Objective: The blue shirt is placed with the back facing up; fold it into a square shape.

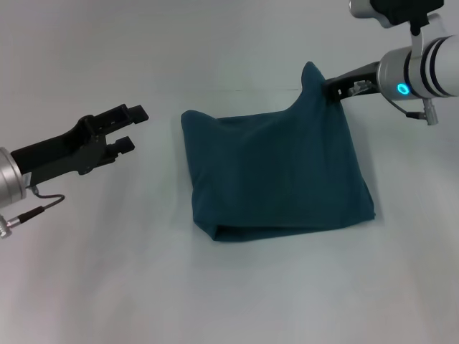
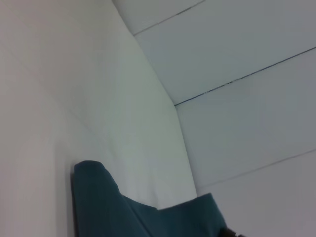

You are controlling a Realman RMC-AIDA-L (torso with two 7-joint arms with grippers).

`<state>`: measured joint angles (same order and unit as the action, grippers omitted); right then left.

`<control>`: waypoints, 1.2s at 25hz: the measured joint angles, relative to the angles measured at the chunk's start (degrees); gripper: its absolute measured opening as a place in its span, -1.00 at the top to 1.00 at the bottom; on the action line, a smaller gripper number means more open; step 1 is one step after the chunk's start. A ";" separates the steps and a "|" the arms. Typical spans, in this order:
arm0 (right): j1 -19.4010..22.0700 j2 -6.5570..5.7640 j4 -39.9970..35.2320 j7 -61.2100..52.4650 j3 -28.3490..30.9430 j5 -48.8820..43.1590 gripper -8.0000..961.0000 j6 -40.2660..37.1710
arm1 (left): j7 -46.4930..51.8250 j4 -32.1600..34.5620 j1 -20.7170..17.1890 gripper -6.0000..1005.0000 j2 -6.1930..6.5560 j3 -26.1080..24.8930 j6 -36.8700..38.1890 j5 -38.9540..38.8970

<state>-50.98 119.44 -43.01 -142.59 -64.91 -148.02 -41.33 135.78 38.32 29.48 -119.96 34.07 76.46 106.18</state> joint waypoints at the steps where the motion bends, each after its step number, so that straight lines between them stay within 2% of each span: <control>1: 0.06 0.00 0.26 0.11 0.01 -0.01 0.82 0.04 | 0.00 0.00 0.00 -0.70 0.00 -0.05 -0.10 -0.02; 9: -0.21 -0.71 3.44 0.07 0.31 -0.07 0.78 1.88 | -0.07 -0.76 0.21 -0.70 -0.01 -0.08 -0.57 -0.07; 12: -1.02 -1.54 6.51 -0.72 0.38 -0.28 0.76 2.79 | -0.08 -0.89 0.26 -0.70 -0.01 -0.07 -0.62 -0.07; 16: -2.14 -3.27 10.76 -6.20 0.51 -3.09 0.52 5.23 | -0.08 -1.05 0.34 -0.70 -0.01 -0.06 -0.62 -0.07; 20: -1.91 -4.73 11.07 -10.80 3.18 -4.37 0.27 5.01 | -0.08 -1.16 0.39 -0.70 -0.01 -0.04 -0.52 -0.07; 25: -1.25 -8.11 7.79 -8.83 13.62 1.39 0.26 -9.08 | -0.08 -0.83 0.75 -0.70 0.31 0.35 0.70 0.27; 30: 2.63 -12.09 5.61 -1.75 24.20 18.00 0.06 -30.07 | -2.55 -0.07 1.54 -0.70 0.82 1.80 2.11 0.59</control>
<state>-48.35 107.35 -37.40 -144.34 -40.72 -130.02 -71.40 133.24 38.25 31.02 -119.14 35.87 78.57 106.78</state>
